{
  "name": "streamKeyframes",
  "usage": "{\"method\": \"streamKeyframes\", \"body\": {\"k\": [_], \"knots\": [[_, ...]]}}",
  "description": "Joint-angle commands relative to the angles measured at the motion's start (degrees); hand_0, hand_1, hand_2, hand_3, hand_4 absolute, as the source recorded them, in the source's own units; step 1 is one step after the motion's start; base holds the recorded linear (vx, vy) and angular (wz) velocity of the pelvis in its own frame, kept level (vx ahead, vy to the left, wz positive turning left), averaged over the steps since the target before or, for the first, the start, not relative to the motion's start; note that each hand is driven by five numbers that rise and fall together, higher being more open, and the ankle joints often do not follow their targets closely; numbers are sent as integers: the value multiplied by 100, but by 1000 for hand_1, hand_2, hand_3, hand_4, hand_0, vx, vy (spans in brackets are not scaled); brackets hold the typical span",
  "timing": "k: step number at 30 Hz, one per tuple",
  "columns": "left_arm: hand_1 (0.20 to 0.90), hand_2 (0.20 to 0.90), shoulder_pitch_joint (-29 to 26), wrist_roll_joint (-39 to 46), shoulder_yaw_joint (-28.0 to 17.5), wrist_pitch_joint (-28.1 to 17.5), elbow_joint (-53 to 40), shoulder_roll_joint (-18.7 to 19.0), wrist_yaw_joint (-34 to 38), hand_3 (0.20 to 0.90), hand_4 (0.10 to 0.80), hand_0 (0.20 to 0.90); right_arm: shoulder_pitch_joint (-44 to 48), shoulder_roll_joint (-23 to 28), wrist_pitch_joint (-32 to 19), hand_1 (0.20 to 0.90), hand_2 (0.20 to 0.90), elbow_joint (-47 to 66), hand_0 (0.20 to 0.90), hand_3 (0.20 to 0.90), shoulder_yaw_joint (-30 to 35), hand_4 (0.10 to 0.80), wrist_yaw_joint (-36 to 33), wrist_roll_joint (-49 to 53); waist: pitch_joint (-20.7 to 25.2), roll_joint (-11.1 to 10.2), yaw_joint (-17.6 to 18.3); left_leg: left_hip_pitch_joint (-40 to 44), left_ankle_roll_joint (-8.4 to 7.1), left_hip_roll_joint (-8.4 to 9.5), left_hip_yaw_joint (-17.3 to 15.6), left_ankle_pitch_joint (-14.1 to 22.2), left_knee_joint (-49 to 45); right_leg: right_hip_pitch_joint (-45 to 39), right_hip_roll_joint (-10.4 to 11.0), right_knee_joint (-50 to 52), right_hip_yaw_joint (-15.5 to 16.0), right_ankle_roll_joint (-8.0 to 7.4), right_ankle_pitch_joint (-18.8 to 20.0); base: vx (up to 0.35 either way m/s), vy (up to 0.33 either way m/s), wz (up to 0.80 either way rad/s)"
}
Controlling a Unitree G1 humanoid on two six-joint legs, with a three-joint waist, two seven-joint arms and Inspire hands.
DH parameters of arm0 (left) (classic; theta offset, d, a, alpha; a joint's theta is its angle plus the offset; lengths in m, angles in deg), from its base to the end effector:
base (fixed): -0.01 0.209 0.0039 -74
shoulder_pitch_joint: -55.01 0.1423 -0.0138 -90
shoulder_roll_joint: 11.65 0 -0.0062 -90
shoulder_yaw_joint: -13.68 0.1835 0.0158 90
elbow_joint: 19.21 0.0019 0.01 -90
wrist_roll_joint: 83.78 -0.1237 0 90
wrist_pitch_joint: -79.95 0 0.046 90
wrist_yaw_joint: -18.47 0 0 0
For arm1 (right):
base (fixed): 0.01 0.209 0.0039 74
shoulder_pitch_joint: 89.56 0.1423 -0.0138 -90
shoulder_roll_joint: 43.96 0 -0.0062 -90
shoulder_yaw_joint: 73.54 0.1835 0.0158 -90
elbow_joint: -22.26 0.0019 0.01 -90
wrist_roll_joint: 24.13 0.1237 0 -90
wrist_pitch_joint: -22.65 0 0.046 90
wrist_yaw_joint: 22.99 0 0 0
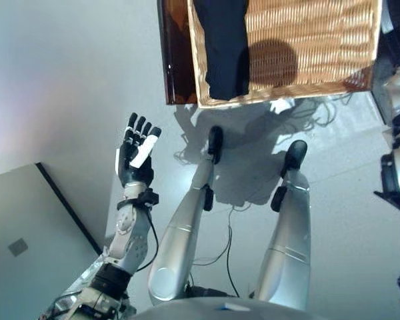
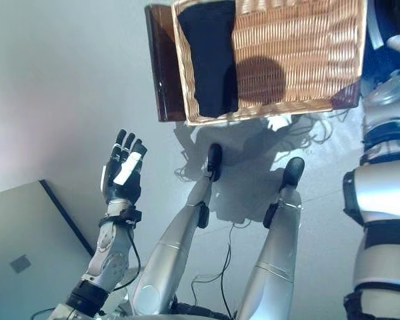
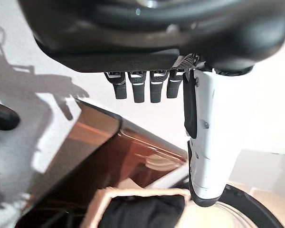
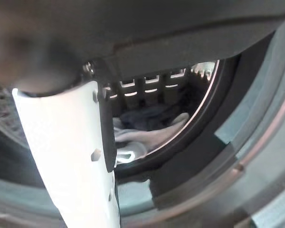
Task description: Pick up the clothes and place them into the washing machine
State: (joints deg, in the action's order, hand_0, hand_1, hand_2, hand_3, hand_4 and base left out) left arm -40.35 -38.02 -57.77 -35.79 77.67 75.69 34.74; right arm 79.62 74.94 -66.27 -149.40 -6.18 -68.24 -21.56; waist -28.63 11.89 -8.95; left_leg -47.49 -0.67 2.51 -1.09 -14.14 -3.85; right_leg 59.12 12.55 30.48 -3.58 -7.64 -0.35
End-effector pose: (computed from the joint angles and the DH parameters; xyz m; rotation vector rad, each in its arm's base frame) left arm 0.1989 0.1470 0.0494 -0.6039 -0.1661 0.1243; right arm 0.3280 -0.3069 0.2624 -0.7105 -0.1938 -1.2110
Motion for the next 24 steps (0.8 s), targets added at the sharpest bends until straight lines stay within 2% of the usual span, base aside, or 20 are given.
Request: {"method": "streamKeyframes", "body": {"k": [1, 7, 14, 24], "knots": [[900, 900, 18, -39, -355, -509, -199, 175, 52, 900, 800, 900, -14, 291, -277, 900, 900, 601, 900, 900, -417, 800, -460, -309, -116, 299, 92, -51, -314, 82, -251, 543, -309, -437, -280, -478, 246, 207, -115, 13, 32, -1], [900, 900, 84, -28, -370, -454, 9, 130, 39, 900, 800, 900, -468, -193, -294, 900, 900, 823, 900, 900, -133, 800, -550, -490, -116, 200, 136, 260, -288, 58, -229, 570, -283, -886, -295, -722, 313, 195, -50, 6, 7, -3], [900, 900, 96, -149, -540, -385, 586, 105, 128, 900, 800, 900, -877, -799, -353, 900, 900, 1236, 900, 900, 60, 800, -546, -685, -116, -14, 196, 717, -257, -5, -233, 624, -259, -1510, -307, -1045, 413, 174, 40, 9, 10, -4], [900, 900, 283, -142, -642, -319, 707, 110, 71, 900, 800, 900, -1244, -1121, -298, 900, 900, 1454, 900, 900, 333, 800, -659, -864, -116, -159, 226, 1149, -208, -27, -175, 700, -285, -2074, -295, -1194, 534, 178, 40, 1, 0, -3]]}}
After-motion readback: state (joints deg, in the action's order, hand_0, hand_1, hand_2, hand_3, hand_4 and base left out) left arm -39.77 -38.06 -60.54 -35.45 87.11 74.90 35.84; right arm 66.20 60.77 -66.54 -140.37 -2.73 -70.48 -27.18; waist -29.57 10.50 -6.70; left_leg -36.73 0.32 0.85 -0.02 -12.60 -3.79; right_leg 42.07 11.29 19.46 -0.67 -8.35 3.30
